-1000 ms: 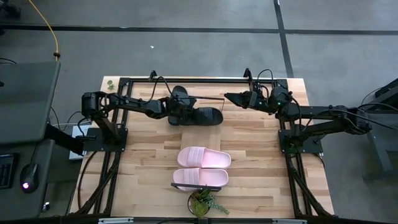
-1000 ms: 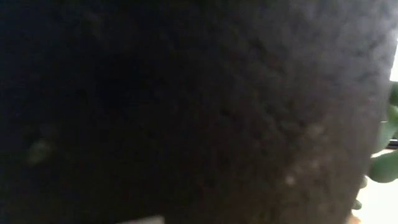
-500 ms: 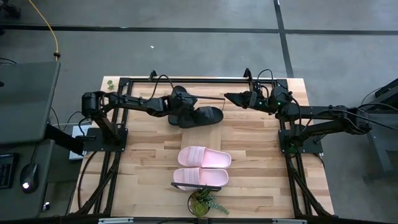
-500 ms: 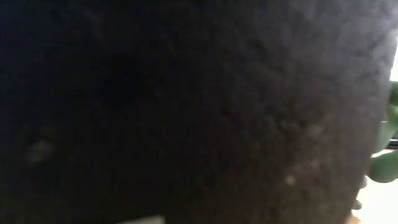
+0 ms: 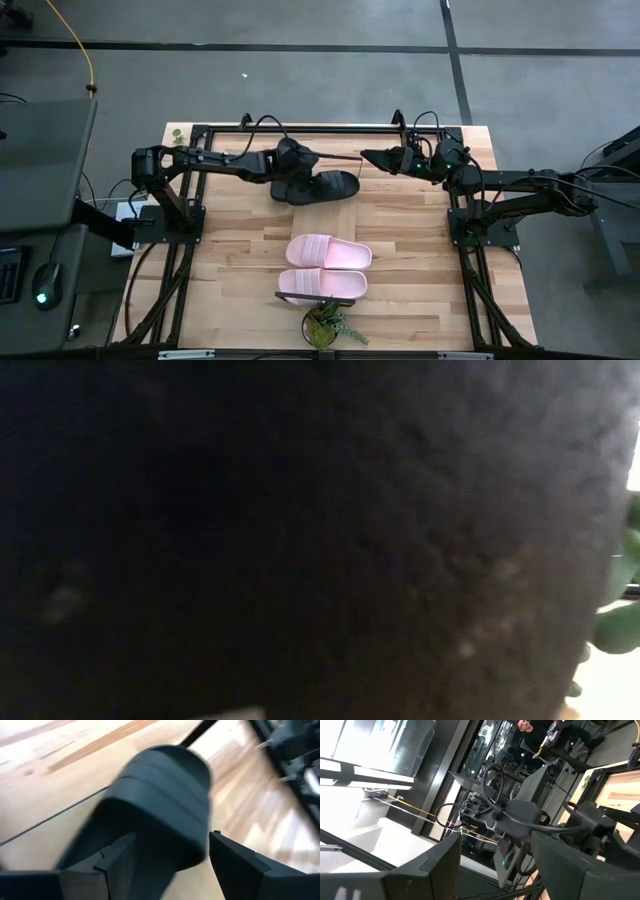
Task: Pick and place slides into the shelf
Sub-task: Put the black slides on the shelf
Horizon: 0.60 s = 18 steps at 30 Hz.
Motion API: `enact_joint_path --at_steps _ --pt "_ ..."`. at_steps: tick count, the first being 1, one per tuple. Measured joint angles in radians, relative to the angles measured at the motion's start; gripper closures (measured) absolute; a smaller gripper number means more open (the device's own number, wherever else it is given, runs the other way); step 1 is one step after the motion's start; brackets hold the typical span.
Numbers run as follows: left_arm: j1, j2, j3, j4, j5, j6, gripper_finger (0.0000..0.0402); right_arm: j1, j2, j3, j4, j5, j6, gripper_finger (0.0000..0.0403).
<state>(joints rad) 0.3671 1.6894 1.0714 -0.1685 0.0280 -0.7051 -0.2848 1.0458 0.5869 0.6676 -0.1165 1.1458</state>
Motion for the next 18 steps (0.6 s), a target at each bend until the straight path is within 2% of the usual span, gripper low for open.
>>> enact_joint_path --at_steps 6,18 --pt "0.001 -0.001 0.0 -0.097 -0.011 0.052 0.0176 0.0 0.0 0.0 -0.035 -0.006 0.002 0.0171" --pt "0.0 -0.075 -0.001 -0.166 0.027 0.137 0.0172 0.0 0.0 0.0 -0.079 -0.007 -0.001 0.0171"
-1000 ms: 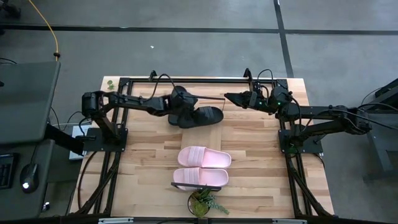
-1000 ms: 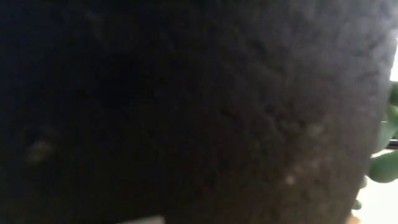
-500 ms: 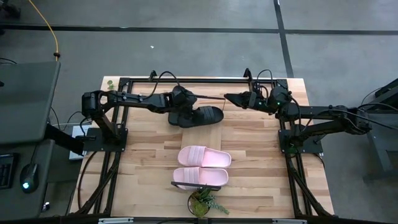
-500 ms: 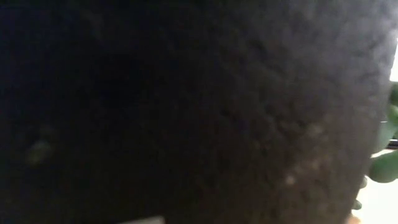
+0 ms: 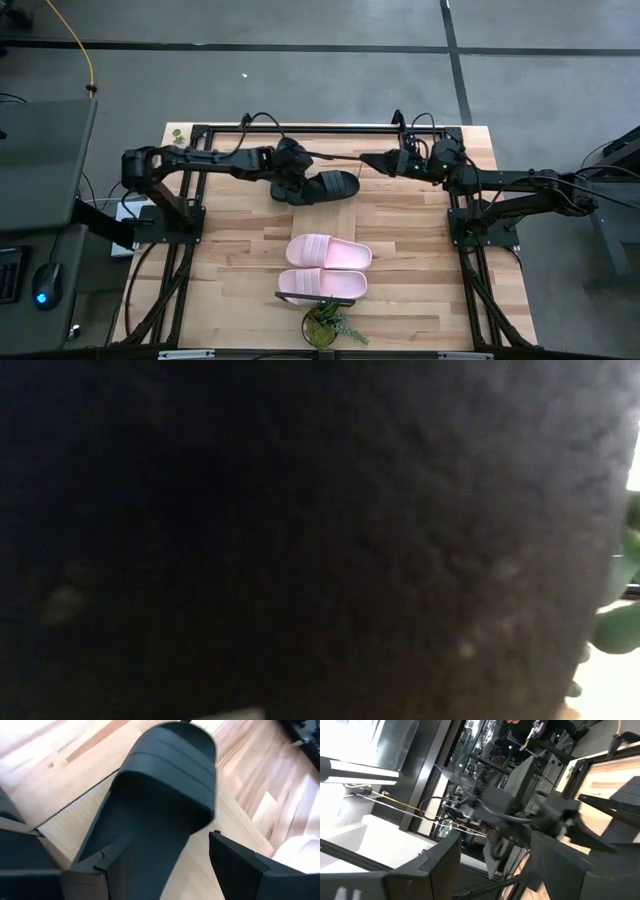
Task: Pick and place slides into the shelf
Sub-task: Put the black slides on the shelf
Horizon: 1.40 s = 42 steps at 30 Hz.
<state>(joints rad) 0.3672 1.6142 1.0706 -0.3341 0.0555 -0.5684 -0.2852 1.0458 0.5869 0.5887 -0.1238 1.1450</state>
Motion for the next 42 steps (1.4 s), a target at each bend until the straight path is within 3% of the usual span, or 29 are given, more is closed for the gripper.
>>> enact_joint_path --at_steps 8,26,34,42 --pt "0.0 -0.11 0.0 -0.114 -0.048 0.008 0.018 0.0 0.0 0.0 -0.033 0.0 -0.001 0.0171" --pt "-0.001 -0.178 0.0 -0.179 -0.079 -0.337 0.0181 0.017 0.0 0.0 -0.032 -0.009 0.001 0.0171" --pt "-0.001 -0.283 -0.003 -0.314 -0.197 -0.499 0.0181 0.024 0.0 0.0 -0.09 -0.051 -0.006 0.0171" --pt "-0.002 -0.324 -0.103 -0.107 -0.235 -0.692 0.0181 0.024 0.0 0.0 -0.13 -0.057 -0.049 0.0171"
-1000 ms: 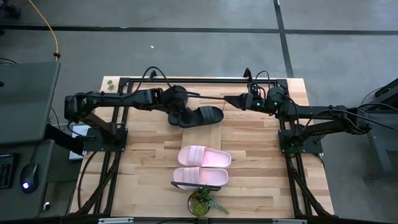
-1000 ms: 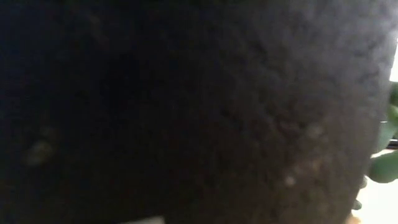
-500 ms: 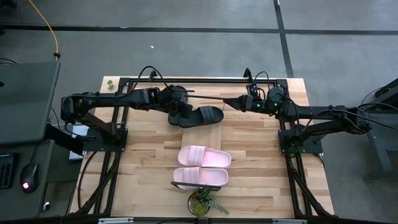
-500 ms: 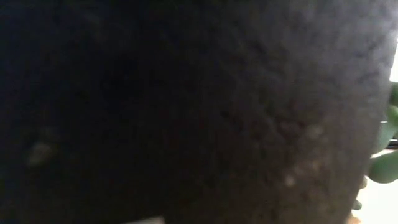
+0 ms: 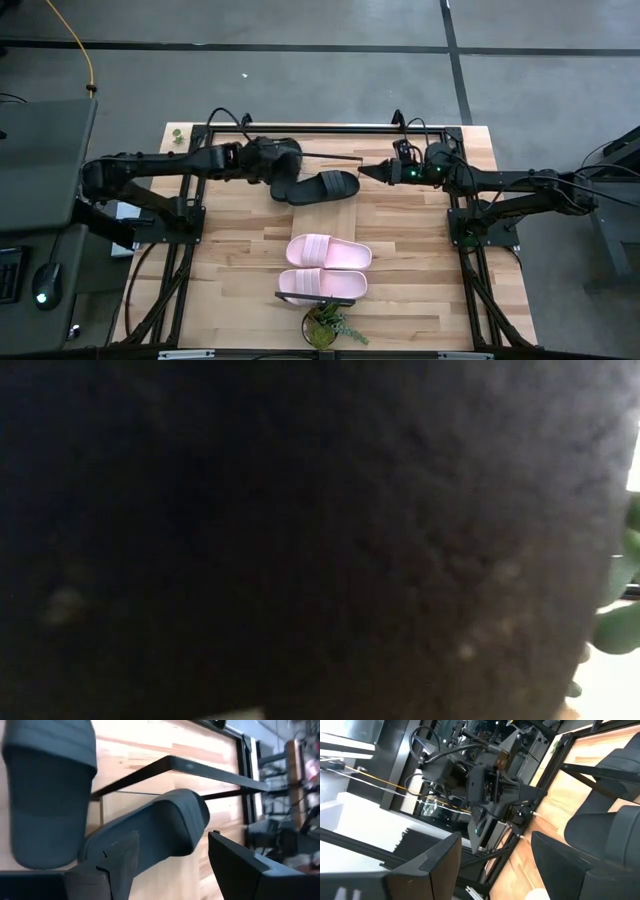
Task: Pick and place slides into the shelf
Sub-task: Put the black slides on the shelf
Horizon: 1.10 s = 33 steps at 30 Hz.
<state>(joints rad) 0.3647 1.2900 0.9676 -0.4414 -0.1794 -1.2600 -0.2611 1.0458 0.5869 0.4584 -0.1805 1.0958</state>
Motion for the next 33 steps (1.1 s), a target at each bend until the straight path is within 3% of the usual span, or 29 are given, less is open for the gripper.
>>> enact_joint_path --at_steps 12,21,26,33 --pt "-0.007 -0.058 -0.219 0.124 -0.056 -0.235 0.0181 -0.004 0.0 0.0 -0.025 -0.015 -0.002 0.0171" --pt "-0.004 -0.078 -0.363 0.305 -0.17 -0.424 0.0181 -0.009 0.0 0.0 -0.039 -0.03 0.002 0.0171" --pt "0.039 -0.077 -0.397 0.335 -0.192 -0.445 0.0181 -0.018 0.0 0.0 -0.055 -0.033 0.0 0.0171" --pt "0.155 -0.077 -0.405 0.392 -0.117 -0.357 0.0181 -0.033 0.0 0.0 -0.055 -0.029 0.002 0.0171"
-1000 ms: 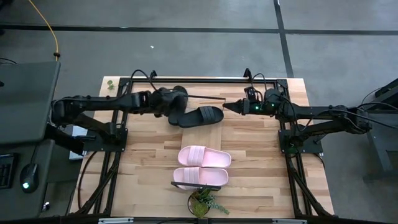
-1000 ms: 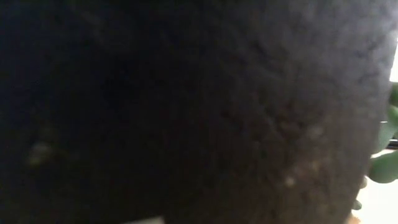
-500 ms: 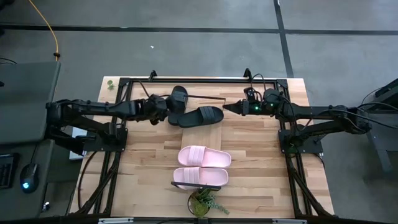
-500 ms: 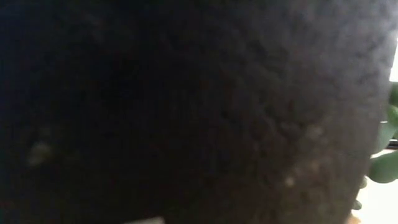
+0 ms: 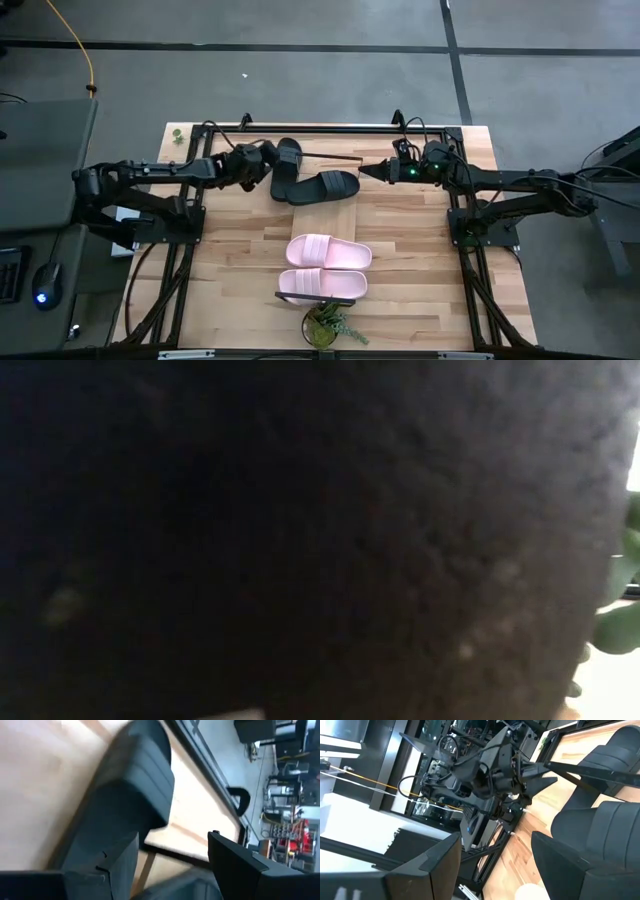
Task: Pick and place slides into the shelf
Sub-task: Put the black slides on the shelf
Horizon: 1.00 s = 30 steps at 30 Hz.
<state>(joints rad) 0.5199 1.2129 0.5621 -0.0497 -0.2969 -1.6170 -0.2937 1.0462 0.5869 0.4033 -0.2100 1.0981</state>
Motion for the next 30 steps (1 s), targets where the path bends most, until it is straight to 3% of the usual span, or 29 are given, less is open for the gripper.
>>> enact_joint_path --at_steps 10,22,30 --pt "0.103 0.079 0.0 0.082 0.14 0.064 0.0181 -0.008 0.0 0.0 0.004 -0.004 0.016 0.0171" --pt "0.102 0.193 0.0 0.145 0.156 0.015 0.0181 -0.007 0.0 0.0 0.004 -0.009 0.05 0.0171" --pt "0.103 0.23 0.0 0.209 0.097 -0.008 0.0181 -0.007 0.0 0.0 0.004 -0.035 0.057 0.0171"
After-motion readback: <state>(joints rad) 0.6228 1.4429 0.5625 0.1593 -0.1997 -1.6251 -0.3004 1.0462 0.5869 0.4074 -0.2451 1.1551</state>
